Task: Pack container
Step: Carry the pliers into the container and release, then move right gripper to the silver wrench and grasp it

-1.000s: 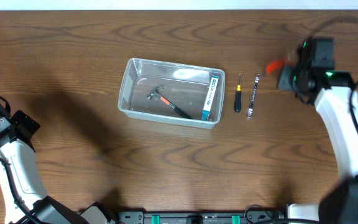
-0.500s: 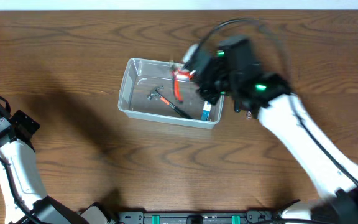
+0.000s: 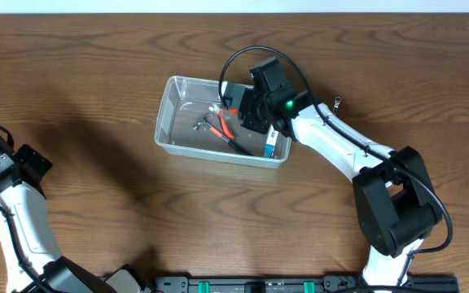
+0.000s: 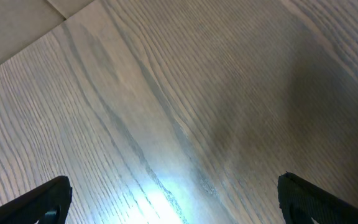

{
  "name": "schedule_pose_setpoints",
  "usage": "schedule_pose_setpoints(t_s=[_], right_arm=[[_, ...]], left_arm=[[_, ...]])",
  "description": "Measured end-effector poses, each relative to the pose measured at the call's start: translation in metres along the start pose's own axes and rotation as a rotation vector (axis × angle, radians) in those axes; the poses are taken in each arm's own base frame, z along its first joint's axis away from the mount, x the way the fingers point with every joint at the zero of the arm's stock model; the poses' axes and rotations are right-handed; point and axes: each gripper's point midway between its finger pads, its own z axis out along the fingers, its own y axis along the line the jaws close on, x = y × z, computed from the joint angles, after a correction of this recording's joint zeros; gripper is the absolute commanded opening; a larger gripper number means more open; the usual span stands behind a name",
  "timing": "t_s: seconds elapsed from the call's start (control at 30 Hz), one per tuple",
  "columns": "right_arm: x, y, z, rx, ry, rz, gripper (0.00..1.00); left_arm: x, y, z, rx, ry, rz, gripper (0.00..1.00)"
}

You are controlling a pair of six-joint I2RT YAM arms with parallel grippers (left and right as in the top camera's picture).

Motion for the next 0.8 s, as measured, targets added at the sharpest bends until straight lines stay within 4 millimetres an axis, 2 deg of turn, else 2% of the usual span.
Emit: schedule_pose_setpoints(t_s=[0.03, 0.2, 0.27, 0.3, 0.37, 0.43, 0.5, 0.53, 0.6, 0.63, 0.7, 0.8], right_arm=[[-0.001, -0.002, 0.0, 0.01, -0.003, 0.001, 0.52], [0.002, -0.021, -0.003, 0.109, 0.026, 0.079, 0.5], [0.008, -0.029, -0.011, 0.162, 0.062, 0.148, 0.49], [0.009, -0.035, -0.02, 0.2, 0.077, 0.2, 0.52], [0.009, -0.05, -0.051, 0.29, 0.085, 0.319, 0.61], [0.006, -0.064, -0.09, 0.366, 0.057, 0.427, 0.65], [0.009, -0.084, -0.145, 0.454, 0.007, 0.576, 0.66], [0.015, -0.095, -0.173, 0.502, -0.019, 0.662, 0.67], [0.034, -0.108, -0.216, 0.567, -0.04, 0.82, 0.68], [0.048, -0.112, -0.232, 0.594, -0.039, 0.904, 0.65], [0.084, -0.113, -0.25, 0.623, 0.005, 1.072, 0.6], [0.125, -0.102, -0.241, 0.594, 0.11, 1.259, 0.59]], left_arm=[[0.0, 0.0, 0.0, 0.0, 0.0, 0.0, 0.98], [0.0, 0.0, 0.0, 0.0, 0.0, 0.0, 0.98], [0.0, 0.0, 0.0, 0.0, 0.0, 0.0, 0.98], [0.0, 0.0, 0.0, 0.0, 0.0, 0.0, 0.98], [0.0, 0.0, 0.0, 0.0, 0.0, 0.0, 0.98], [0.0, 0.0, 0.0, 0.0, 0.0, 0.0, 0.98], [0.0, 0.0, 0.0, 0.0, 0.0, 0.0, 0.98], [0.0, 0.0, 0.0, 0.0, 0.0, 0.0, 0.98], [0.0, 0.0, 0.0, 0.0, 0.0, 0.0, 0.98], [0.0, 0.0, 0.0, 0.0, 0.0, 0.0, 0.98], [0.0, 0.0, 0.0, 0.0, 0.0, 0.0, 0.98], [0.0, 0.0, 0.0, 0.0, 0.0, 0.0, 0.98]])
